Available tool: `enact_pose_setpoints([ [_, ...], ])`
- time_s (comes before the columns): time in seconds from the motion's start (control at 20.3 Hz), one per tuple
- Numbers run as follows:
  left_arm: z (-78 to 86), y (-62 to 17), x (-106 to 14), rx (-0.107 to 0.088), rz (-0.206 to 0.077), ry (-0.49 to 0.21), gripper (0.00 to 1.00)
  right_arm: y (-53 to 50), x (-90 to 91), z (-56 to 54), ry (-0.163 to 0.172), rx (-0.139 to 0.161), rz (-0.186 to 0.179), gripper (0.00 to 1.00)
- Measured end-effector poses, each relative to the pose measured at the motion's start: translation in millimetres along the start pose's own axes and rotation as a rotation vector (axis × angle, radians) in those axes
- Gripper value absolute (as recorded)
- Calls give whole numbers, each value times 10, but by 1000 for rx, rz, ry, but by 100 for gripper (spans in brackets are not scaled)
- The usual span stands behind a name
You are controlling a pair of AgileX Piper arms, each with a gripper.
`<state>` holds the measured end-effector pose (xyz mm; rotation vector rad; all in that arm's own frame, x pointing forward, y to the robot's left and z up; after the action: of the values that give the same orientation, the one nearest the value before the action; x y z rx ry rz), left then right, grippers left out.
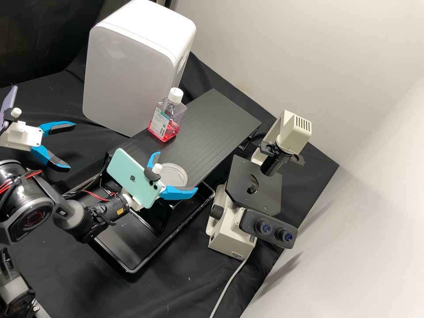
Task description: Remove the lid from the petri dish
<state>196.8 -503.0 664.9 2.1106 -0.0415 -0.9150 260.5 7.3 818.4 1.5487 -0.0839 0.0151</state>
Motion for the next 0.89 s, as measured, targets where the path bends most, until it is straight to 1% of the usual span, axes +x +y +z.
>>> enact_pose_setpoints([
  [0.15,0,0,0,0,0,0,100,4,-1,-1,1,0,2,100],
  [0.34,0,0,0,0,0,0,100,45,-16,-40,16,0,17,100],
  [0.54,-5,1,0,0,0,2,100,34,-35,-29,11,0,12,100],
  [0.59,-5,1,0,0,0,2,100,34,-35,-29,11,0,12,0],
  [0.89,-5,1,0,0,0,2,100,26,-32,-21,8,0,9,0],
])
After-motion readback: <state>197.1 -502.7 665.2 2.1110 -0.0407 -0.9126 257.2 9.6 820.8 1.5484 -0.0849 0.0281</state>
